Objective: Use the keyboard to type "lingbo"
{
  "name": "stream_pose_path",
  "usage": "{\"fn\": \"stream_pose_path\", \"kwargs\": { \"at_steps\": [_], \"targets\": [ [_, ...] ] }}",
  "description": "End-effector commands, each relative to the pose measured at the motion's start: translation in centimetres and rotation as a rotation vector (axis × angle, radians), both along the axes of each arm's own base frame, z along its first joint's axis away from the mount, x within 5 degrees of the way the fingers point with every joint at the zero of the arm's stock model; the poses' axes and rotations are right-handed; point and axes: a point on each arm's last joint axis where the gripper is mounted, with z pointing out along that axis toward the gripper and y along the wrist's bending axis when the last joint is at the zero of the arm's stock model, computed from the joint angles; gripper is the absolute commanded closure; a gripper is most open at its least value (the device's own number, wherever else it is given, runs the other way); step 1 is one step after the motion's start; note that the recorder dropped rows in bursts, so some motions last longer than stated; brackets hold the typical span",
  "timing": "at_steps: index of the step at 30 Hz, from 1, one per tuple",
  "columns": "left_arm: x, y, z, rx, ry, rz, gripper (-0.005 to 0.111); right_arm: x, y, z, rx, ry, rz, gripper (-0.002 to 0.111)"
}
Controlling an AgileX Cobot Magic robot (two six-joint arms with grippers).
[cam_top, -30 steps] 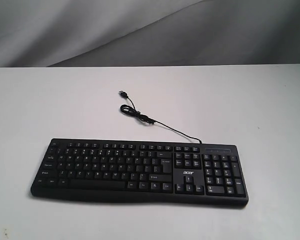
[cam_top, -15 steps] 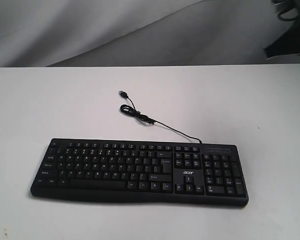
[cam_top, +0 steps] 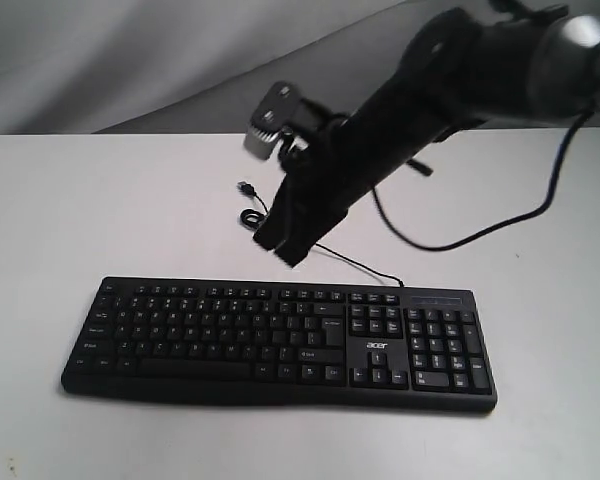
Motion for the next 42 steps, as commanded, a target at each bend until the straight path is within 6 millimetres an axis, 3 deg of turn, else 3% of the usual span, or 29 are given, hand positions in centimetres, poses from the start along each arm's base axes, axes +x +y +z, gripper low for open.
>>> {"fn": "stream_pose_path", "kwargs": {
  "at_steps": [1,4,13,42],
  "targets": [
    [0.0,0.0,-0.1,-0.001,-0.006,-0.006,0.106,-1.4,3.1,-2.8,-0.04,-0.008,0.076,0.108],
    [0.0,0.0,-0.1,-0.001,-0.006,-0.006,0.106,-1.8,3.7,-4.2,-0.06,0.013,0.091,0.108],
    [0.0,0.0,-0.1,-0.001,-0.006,-0.006,0.106,-3.2,2.3,-7.7,-0.092,0.019,0.04,0.108],
    [0.0,0.0,-0.1,-0.001,-0.006,-0.006,0.106,-3.3,2.1,-8.7,-0.089,0.007,0.02,0.108]
  ]
}}
